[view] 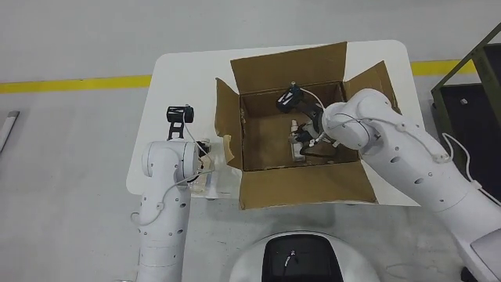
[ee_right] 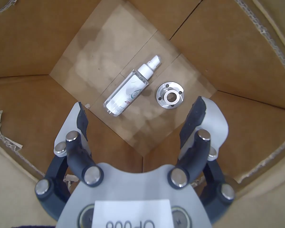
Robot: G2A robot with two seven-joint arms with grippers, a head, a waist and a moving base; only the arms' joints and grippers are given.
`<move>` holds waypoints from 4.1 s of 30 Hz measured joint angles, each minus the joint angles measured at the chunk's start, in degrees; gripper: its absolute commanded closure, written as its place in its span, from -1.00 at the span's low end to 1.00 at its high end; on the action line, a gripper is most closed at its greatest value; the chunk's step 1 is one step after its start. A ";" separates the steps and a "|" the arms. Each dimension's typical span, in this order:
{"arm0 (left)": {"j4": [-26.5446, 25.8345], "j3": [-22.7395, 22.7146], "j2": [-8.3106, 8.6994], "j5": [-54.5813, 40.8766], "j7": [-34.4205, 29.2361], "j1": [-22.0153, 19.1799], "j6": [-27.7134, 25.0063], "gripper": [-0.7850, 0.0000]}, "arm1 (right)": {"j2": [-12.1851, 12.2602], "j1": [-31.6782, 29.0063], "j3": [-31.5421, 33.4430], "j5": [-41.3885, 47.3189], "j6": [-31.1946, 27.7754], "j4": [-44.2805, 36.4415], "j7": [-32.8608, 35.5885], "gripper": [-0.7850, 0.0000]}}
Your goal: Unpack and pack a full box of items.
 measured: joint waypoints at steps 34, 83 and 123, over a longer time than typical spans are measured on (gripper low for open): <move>0.00 0.00 0.00 0.00 0.00 0.00 0.00 -1.00 | -7.28 0.05 -10.63 -3.85 20.83 11.19 -4.70 -0.98; 0.00 0.00 0.00 0.00 0.00 0.00 0.00 -1.00 | -2.38 -15.18 29.77 4.28 5.40 -24.24 -14.90 1.00; 0.00 0.00 0.00 0.00 0.00 0.00 0.00 -1.00 | 2.40 -45.93 65.43 -4.44 -2.65 -42.72 11.64 1.00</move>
